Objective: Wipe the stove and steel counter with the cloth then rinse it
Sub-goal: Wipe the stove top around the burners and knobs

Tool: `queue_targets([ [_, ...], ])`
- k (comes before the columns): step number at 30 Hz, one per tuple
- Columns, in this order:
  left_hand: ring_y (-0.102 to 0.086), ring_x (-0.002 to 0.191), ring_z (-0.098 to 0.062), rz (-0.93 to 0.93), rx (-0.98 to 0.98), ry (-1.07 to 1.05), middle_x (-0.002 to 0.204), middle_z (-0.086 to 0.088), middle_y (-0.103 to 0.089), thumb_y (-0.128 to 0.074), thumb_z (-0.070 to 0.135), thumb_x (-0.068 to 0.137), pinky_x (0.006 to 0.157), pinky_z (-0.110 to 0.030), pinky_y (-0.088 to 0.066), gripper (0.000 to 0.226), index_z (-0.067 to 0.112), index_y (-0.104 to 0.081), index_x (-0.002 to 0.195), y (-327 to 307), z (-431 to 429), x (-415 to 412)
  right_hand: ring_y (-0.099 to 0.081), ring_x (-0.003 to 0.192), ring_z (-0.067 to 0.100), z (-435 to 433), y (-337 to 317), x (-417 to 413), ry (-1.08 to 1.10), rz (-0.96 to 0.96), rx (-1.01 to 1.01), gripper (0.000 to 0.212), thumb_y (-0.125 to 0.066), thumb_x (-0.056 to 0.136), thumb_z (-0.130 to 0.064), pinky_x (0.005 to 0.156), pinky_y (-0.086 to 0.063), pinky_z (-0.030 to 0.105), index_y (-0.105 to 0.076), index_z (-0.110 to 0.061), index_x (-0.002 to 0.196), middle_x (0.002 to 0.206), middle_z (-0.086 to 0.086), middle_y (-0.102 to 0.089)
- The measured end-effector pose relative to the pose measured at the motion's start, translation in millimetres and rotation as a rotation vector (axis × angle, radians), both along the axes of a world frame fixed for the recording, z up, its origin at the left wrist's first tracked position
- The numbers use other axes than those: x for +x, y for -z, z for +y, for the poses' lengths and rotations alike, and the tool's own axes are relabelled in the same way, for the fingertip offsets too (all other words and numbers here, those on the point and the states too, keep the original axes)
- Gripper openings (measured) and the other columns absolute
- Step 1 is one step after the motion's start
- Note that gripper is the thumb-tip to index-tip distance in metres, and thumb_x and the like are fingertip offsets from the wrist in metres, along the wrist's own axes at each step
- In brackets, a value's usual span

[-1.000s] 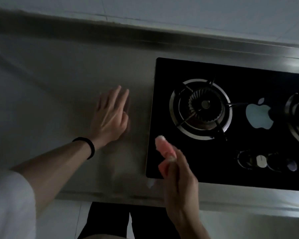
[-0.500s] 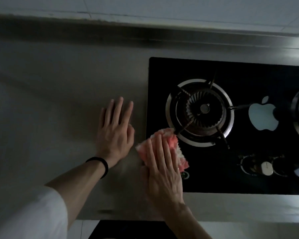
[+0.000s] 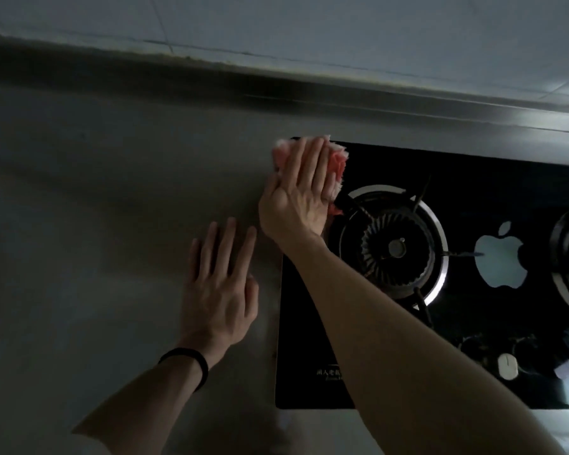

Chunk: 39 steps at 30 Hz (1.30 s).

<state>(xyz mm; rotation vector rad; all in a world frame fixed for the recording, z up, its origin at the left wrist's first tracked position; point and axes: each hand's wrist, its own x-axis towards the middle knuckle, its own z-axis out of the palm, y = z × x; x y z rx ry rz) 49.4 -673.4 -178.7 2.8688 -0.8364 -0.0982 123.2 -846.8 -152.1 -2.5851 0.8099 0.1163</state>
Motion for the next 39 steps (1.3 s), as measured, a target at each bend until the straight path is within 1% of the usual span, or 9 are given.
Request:
queue_targets([
  [4, -0.013, 0.161, -0.037, -0.009, -0.02, -0.001, 0.176, -0.011, -0.012, -0.035, 0.034, 0.099, 0.129, -0.058, -0.016, 0.071, 0.022, -0.018, 0.168, 1, -1, 2, 0.017, 0.161, 0.03, -9, 0, 22, 0.068, 0.003, -0.012, 0.074, -0.027, 0.108, -0.039, 0.13, 0.011, 0.047, 0.007, -0.009, 0.167, 0.174, 0.018, 0.016],
  [9, -0.016, 0.16, -0.039, -0.002, -0.039, -0.003, 0.174, -0.013, -0.017, -0.039, 0.032, 0.098, 0.128, -0.059, -0.017, 0.072, 0.021, -0.022, 0.167, -2, -2, 2, 0.015, 0.162, 0.028, -9, -4, 12, 0.028, -0.005, -0.023, 0.072, -0.026, 0.11, -0.039, 0.13, 0.009, 0.047, 0.005, -0.009, 0.167, 0.174, 0.017, 0.015],
  [12, -0.015, 0.161, -0.039, 0.013, -0.026, 0.006, 0.174, -0.016, -0.019, -0.043, 0.035, 0.099, 0.129, -0.059, -0.014, 0.071, 0.019, -0.025, 0.166, -6, -1, 3, 0.013, 0.162, 0.027, 9, -6, -29, -0.038, -0.043, -0.03, 0.067, -0.027, 0.111, -0.034, 0.131, 0.011, 0.045, 0.001, -0.011, 0.168, 0.175, 0.015, 0.011],
  [18, -0.018, 0.16, -0.039, 0.01, -0.058, -0.014, 0.174, -0.013, -0.02, -0.042, 0.038, 0.106, 0.129, -0.059, -0.013, 0.063, 0.02, -0.029, 0.165, -3, -2, 2, 0.004, 0.163, 0.029, 51, -2, -125, -0.178, -0.076, -0.014, 0.064, -0.033, 0.111, -0.026, 0.132, -0.001, 0.047, -0.01, -0.008, 0.167, 0.175, 0.019, 0.002],
  [20, -0.018, 0.16, -0.039, 0.002, -0.089, -0.014, 0.174, -0.012, -0.021, -0.044, 0.033, 0.105, 0.129, -0.059, -0.014, 0.063, 0.02, -0.03, 0.165, -4, -1, 1, 0.003, 0.164, 0.027, 61, -2, -149, -0.169, -0.082, -0.002, 0.064, -0.037, 0.11, -0.025, 0.132, -0.003, 0.047, -0.013, -0.007, 0.167, 0.175, 0.018, -0.001],
  [24, -0.019, 0.16, -0.039, -0.007, -0.101, -0.013, 0.174, -0.011, -0.022, -0.043, 0.025, 0.098, 0.128, -0.059, -0.016, 0.068, 0.022, -0.029, 0.165, -5, -1, 2, 0.0, 0.164, 0.024, 87, -3, -199, -0.124, -0.083, 0.003, 0.061, -0.032, 0.11, -0.028, 0.133, -0.006, 0.047, -0.017, -0.009, 0.167, 0.176, 0.014, -0.003],
  [30, -0.017, 0.16, -0.039, -0.035, -0.078, 0.004, 0.175, -0.01, -0.019, -0.04, 0.028, 0.099, 0.129, -0.057, -0.014, 0.07, 0.025, -0.023, 0.166, -2, 2, 1, -0.002, 0.164, 0.024, 149, -8, -299, -0.248, -0.021, 0.026, 0.07, -0.04, 0.106, -0.024, 0.133, -0.002, 0.045, -0.012, -0.011, 0.168, 0.177, 0.008, -0.002],
  [33, -0.018, 0.16, -0.038, -0.05, -0.06, 0.008, 0.174, -0.01, -0.019, -0.038, 0.028, 0.098, 0.128, -0.057, -0.018, 0.069, 0.025, -0.022, 0.166, 0, 3, 1, -0.003, 0.164, 0.02, 184, -7, -324, -0.314, 0.009, 0.049, 0.074, -0.043, 0.106, -0.031, 0.131, -0.003, 0.042, -0.008, -0.016, 0.168, 0.177, 0.004, -0.002],
  [39, -0.02, 0.159, -0.039, -0.069, -0.061, 0.003, 0.173, -0.01, -0.022, -0.034, 0.029, 0.097, 0.129, -0.055, -0.019, 0.07, 0.026, -0.023, 0.166, 3, 3, 2, -0.009, 0.163, 0.013, 155, 0, -350, -0.362, 0.01, 0.044, 0.064, -0.037, 0.11, -0.035, 0.132, -0.004, 0.04, -0.012, -0.025, 0.169, 0.177, -0.007, -0.005],
])
